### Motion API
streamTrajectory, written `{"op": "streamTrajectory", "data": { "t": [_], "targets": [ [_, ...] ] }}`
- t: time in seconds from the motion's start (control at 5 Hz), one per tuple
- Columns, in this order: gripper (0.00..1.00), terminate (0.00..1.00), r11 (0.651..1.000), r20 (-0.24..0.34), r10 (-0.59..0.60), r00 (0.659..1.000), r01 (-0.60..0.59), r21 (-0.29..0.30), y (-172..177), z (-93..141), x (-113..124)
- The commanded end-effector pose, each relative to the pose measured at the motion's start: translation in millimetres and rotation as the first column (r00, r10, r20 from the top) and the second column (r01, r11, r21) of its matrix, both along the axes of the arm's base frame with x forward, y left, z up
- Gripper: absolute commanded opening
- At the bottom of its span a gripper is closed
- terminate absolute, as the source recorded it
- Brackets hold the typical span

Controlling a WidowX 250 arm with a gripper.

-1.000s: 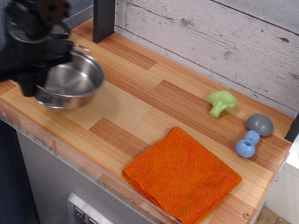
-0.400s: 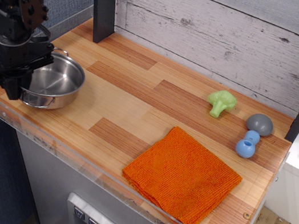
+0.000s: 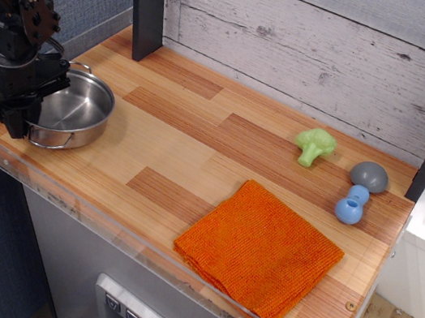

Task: Move the pot to the front outer edge of the table.

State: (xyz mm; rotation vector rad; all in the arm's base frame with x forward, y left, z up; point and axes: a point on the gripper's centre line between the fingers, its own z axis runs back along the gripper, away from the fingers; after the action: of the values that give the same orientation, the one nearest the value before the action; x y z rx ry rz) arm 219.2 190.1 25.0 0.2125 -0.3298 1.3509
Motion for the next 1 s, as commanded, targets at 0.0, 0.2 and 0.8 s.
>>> {"op": "streamTrajectory", "data": {
  "t": [0.0, 0.2, 0.8],
  "targets": [
    [1.0, 0.0, 0.999, 0.026, 0.009, 1.0, -0.007, -0.05, -4.2, -8.7, -3.2],
    [1.0, 0.0, 0.999, 0.01, 0.008, 1.0, -0.008, -0.046, -6.8, -12.1, -1.3],
    [1.0, 0.0, 0.999, 0.009, 0.007, 1.0, -0.007, -0.044, -3.8, -5.5, -0.6]
  ]
}}
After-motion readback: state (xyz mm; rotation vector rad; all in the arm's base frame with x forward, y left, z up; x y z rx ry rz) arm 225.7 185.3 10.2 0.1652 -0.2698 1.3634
